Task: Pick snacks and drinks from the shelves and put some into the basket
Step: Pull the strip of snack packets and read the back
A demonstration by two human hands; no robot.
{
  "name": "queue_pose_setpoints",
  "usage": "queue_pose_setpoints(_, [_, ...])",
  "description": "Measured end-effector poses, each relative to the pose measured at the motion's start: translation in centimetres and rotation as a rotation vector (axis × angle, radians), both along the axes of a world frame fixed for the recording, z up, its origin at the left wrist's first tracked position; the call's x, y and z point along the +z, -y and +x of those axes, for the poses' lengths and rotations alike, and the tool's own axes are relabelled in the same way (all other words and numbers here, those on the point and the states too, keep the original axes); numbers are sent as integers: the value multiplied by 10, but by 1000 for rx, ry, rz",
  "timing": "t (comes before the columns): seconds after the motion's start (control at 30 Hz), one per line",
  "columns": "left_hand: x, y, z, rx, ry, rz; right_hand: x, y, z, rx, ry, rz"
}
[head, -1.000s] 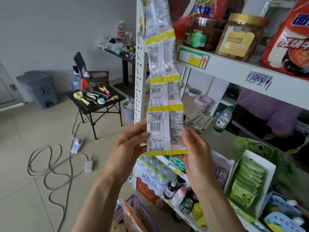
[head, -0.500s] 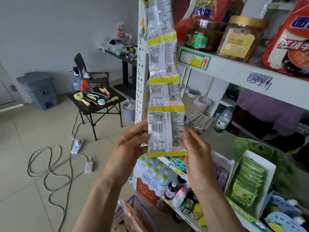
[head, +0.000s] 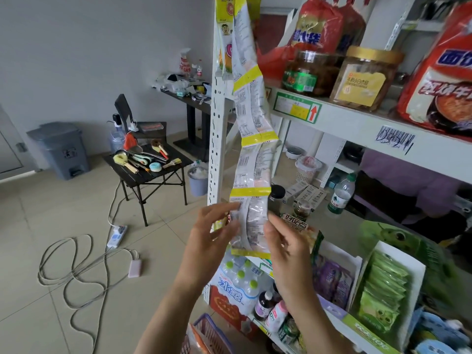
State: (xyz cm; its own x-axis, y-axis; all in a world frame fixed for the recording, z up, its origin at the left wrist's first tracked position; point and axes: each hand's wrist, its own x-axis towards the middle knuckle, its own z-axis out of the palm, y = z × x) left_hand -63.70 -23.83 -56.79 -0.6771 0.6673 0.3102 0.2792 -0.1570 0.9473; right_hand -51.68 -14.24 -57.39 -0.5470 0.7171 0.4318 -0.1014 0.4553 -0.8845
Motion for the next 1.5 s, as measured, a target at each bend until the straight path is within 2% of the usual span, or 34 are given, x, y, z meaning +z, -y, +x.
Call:
queue_pose_setpoints(0.23, [-2, 1, -10, -182, 215, -24, -19, 5, -23, 71, 88, 268])
queue_pose_setpoints(0.37, [-16, -1, -23, -146, 404, -16, -33, -3, -32, 107, 125, 188])
queue_pose_setpoints(0.5, [-29, -3, -37, -139, 537, -27, -50, -28, -47, -52, 206, 113])
queue_pose_setpoints(0.67, [-43, -13, -58, -29, 483, -56, -56, -54, -73, 67, 341, -127])
queue_pose_setpoints(0.8, [-54, -28, -83, 113, 482, -83, -66, -68, -97, 65, 414, -110])
queue_pose_setpoints(1.0, [-57, -63, -119, 221, 408, -153, -68, -93, -140, 48, 537, -120])
queue_pose_setpoints(1.3, [-43, -99, -145, 140, 368, -339, -49, -119, -178, 93, 625, -369])
queue_pose_setpoints(1.5, [-32, -113, -147, 51, 280, -412, -40, -117, -175, 100, 555, -483])
